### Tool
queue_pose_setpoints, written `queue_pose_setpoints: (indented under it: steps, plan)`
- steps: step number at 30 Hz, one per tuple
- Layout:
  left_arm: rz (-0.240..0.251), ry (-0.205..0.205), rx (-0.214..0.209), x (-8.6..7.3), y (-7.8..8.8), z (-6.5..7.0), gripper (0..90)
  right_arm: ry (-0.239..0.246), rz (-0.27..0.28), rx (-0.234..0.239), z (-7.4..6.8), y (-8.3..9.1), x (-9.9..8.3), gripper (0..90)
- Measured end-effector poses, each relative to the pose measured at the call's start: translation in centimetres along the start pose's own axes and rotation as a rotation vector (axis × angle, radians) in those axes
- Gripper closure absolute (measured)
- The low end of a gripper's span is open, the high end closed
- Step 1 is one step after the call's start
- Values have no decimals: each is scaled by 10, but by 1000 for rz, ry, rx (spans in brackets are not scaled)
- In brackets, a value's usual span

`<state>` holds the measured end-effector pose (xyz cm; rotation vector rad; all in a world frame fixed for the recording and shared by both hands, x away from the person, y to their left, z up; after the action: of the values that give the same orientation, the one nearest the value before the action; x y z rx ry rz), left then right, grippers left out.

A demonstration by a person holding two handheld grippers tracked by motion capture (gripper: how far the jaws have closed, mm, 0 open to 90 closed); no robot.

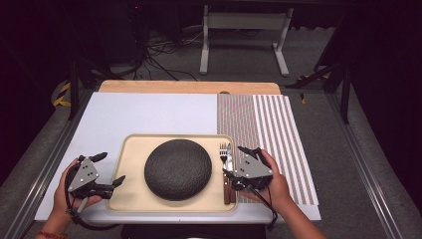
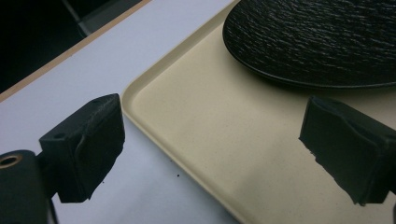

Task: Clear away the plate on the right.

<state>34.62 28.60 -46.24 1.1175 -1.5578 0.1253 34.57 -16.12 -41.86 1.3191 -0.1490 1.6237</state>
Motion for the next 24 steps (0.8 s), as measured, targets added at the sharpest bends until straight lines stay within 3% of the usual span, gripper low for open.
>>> queue_pose_setpoints:
  steps: [24]
  plan:
    - [5, -10, -5, 2, -3, 0, 76, -59, -33, -76, 21, 26, -45, 191]
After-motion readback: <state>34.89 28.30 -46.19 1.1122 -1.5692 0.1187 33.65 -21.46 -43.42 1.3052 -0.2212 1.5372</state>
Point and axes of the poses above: each handheld gripper's, and its own axes: y roughly backward along the jaws, x roughly out of its top, z roughly to its right, the point moved 3 cm from there along -y, roughly forward along the jaws, and after that the axes turned 4 degrees about -y, right-handed, at the moved point
